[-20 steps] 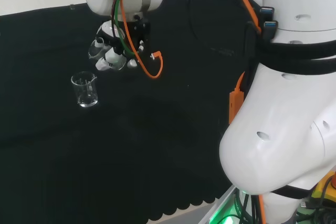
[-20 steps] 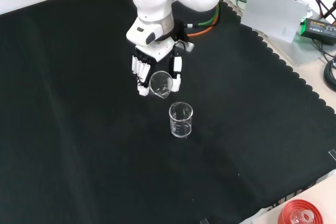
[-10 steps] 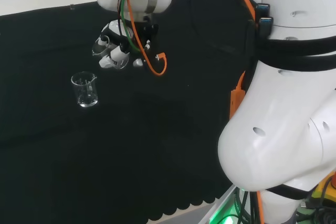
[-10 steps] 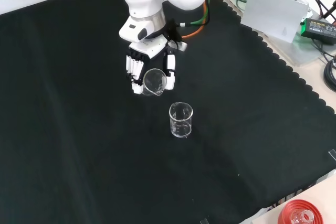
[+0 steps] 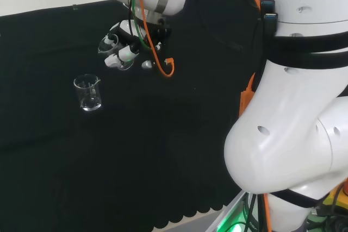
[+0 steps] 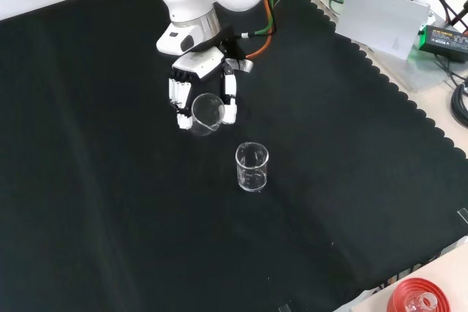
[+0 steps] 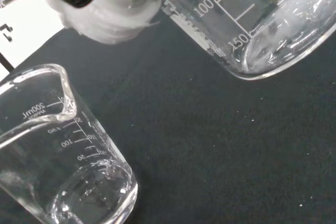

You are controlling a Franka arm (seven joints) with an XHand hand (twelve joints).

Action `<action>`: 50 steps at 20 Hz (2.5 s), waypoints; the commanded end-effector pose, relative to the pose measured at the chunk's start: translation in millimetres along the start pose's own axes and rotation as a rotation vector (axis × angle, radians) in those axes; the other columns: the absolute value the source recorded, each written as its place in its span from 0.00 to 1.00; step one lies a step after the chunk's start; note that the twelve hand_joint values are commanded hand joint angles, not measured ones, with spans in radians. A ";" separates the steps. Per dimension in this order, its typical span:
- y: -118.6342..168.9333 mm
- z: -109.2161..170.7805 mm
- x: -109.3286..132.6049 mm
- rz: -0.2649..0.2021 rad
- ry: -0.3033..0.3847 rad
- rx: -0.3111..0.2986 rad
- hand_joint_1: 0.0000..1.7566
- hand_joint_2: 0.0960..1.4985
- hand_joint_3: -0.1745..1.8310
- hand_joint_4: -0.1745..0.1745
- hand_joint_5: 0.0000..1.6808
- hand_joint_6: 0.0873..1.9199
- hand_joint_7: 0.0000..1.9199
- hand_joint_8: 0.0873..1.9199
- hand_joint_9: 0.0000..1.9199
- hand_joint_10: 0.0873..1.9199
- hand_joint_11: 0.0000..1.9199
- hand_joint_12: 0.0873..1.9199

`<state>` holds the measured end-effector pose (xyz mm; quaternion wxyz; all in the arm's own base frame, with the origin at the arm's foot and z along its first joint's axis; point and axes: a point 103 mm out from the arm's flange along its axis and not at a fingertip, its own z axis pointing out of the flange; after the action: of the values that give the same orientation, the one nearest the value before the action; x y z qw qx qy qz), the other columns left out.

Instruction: Place the beaker back on the table.

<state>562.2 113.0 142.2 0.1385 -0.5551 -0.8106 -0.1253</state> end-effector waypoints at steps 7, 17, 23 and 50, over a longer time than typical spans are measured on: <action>-10.6 21.1 -9.4 0.028 0.124 0.013 0.74 0.72 0.00 0.00 0.68 0.38 0.62 0.37 0.68 0.44 0.55 0.42; -10.5 40.9 -8.3 0.047 0.218 -0.031 0.74 0.72 0.00 0.00 0.67 0.38 0.62 0.37 0.68 0.44 0.55 0.42; -7.2 52.2 -11.1 0.060 0.262 -0.042 0.80 0.72 0.00 0.00 0.66 0.40 0.60 0.45 0.61 0.33 0.54 0.42; 3.0 84.8 -34.5 0.077 0.351 -0.090 0.73 0.73 0.00 0.00 0.67 0.39 0.61 0.38 0.67 0.41 0.54 0.43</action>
<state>568.8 117.6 55.1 0.2590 -0.5586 -0.7473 -0.2499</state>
